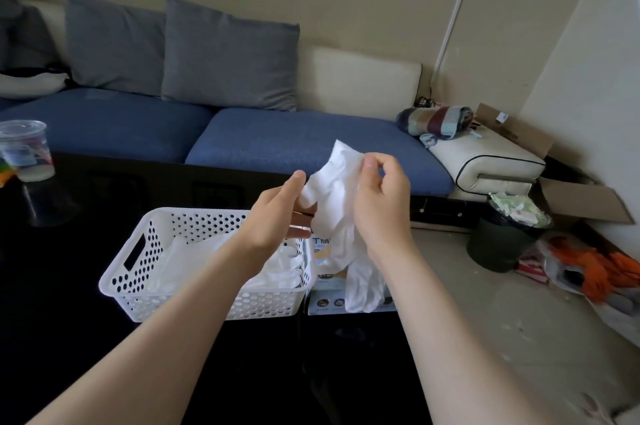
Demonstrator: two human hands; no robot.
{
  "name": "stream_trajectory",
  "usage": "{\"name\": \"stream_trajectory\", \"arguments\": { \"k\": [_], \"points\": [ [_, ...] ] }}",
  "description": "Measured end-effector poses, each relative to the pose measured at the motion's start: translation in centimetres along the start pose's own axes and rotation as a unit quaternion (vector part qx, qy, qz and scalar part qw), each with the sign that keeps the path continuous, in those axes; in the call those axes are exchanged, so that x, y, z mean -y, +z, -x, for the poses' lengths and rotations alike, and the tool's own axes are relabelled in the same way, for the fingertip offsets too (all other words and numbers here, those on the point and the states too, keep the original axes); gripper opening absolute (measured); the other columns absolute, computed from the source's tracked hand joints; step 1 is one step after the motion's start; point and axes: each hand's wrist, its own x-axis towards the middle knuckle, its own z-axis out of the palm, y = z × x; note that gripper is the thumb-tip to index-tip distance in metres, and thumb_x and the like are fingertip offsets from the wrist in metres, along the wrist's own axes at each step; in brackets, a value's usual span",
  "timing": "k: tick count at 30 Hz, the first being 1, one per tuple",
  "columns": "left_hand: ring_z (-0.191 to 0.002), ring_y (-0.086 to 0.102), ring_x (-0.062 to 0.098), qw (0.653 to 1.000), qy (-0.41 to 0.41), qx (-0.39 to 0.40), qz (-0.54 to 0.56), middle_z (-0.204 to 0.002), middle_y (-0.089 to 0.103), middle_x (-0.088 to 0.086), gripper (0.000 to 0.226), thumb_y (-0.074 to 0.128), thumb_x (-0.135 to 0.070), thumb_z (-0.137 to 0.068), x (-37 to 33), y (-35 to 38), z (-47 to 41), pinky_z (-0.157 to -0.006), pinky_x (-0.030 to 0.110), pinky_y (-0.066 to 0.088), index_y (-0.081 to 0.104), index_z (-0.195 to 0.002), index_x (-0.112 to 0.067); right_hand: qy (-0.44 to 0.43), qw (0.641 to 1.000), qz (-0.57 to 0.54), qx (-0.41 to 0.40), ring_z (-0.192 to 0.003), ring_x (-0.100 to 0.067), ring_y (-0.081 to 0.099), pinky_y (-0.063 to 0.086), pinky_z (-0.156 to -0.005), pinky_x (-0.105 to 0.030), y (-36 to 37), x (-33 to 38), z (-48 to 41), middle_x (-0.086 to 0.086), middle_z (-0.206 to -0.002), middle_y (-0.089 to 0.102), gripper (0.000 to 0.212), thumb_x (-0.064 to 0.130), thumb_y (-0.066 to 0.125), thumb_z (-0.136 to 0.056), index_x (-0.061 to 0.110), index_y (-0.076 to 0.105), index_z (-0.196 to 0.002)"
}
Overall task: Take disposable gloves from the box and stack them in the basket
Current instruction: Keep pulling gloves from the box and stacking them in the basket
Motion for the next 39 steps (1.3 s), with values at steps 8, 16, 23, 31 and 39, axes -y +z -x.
{"name": "stream_trajectory", "arguments": {
  "k": [8,16,23,31,39],
  "points": [
    [-0.09,0.067,0.024,0.999,-0.015,0.005,0.039,-0.093,0.071,0.007,0.032,0.057,-0.032,-0.106,-0.4,-2.9,0.5,-0.096,0.051,0.058,0.078,-0.101,-0.008,0.145,0.976,-0.092,0.137,-0.086,-0.017,0.063,0.049,-0.078,-0.033,1.8,0.7,0.7,-0.001,-0.091,0.074,0.027,0.007,0.048,-0.104,0.017,0.071,-0.093],
    [-0.099,0.076,0.029,0.998,-0.003,-0.031,0.058,-0.107,0.078,0.014,0.018,0.075,-0.007,-0.094,-0.9,-4.4,1.4,-0.087,0.041,0.063,0.077,-0.112,-0.006,0.175,0.971,0.018,0.162,-0.074,-0.015,0.058,0.043,-0.063,-0.028,2.6,2.2,1.6,0.009,-0.076,0.067,0.031,0.013,0.047,-0.098,0.01,0.077,-0.089],
    [-0.085,0.072,0.028,0.997,-0.004,-0.077,0.029,-0.091,0.073,0.016,0.016,0.074,-0.009,-0.094,-0.7,-5.5,1.3,-0.083,0.046,0.061,0.067,-0.106,-0.003,0.158,0.945,-0.006,0.285,-0.094,-0.01,0.072,0.051,-0.081,-0.027,3.2,2.7,2.4,0.01,-0.093,0.08,0.033,0.054,0.075,-0.09,0.022,0.081,-0.098],
    [-0.102,0.076,0.032,0.999,-0.01,-0.044,0.022,-0.105,0.079,0.016,0.03,0.078,-0.02,-0.093,-1.3,-6.4,1.8,-0.098,0.052,0.059,0.074,-0.112,0.002,0.064,0.965,0.053,0.25,-0.085,-0.013,0.071,0.056,-0.074,-0.031,3.9,1.8,2.5,0.009,-0.083,0.078,0.016,0.026,0.067,-0.09,0.025,0.082,-0.088],
    [-0.093,0.072,0.025,0.997,-0.03,0.011,0.065,-0.102,0.075,0.013,0.049,0.082,-0.036,-0.083,-1.5,-6.9,2.0,-0.082,0.036,0.059,0.073,-0.107,0.006,0.082,0.973,0.061,0.205,-0.063,-0.014,0.032,0.03,-0.062,-0.03,3.8,2.0,2.1,0.004,-0.062,0.032,0.033,0.011,0.05,-0.093,0.01,0.038,-0.062]
  ]
}}
